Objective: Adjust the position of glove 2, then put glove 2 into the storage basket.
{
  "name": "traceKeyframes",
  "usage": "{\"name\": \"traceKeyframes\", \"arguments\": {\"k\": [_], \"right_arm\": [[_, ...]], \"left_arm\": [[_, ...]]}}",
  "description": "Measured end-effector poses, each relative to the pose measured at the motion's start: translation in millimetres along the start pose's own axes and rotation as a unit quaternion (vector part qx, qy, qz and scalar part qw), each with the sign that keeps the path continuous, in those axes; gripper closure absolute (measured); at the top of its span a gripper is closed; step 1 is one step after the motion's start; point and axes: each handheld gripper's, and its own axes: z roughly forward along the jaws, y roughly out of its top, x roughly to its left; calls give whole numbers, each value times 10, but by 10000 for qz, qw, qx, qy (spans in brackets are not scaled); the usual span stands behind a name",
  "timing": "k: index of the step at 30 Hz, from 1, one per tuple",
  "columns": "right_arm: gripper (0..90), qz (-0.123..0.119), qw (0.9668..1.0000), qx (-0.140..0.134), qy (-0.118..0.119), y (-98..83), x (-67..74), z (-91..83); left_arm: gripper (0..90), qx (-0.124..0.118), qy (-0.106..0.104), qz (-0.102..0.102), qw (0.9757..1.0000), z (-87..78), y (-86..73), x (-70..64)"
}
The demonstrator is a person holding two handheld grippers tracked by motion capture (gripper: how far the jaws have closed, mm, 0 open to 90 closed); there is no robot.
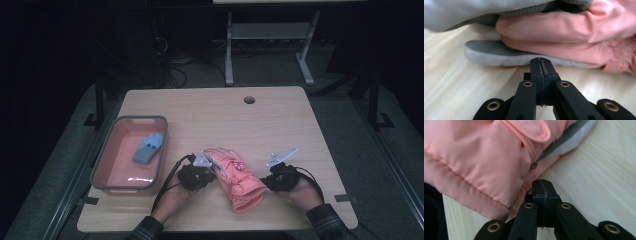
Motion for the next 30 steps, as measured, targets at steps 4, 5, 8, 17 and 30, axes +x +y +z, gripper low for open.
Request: {"name": "traceKeyframes", "arguments": {"k": [4, 5, 8, 17, 30], "right_arm": [[899, -28, 10000, 27, 33, 6, 26, 19], [899, -49, 10000, 16, 58, 7, 33, 29], [899, -111, 9999, 29, 77, 19, 54, 46], [899, -277, 9994, 67, 182, 71, 154, 110], [899, -554, 9975, 85, 428, 158, 347, 251]], "left_arm": [[891, -48, 17, 5, 10000, 40, 69, 61], [891, -48, 25, 42, 10000, 47, 87, 74], [892, -63, 8, 10, 10000, 77, 130, 97], [894, -126, -23, -3, 9999, 171, 239, 189], [894, -199, -205, -84, 9996, 257, 284, 207]]}}
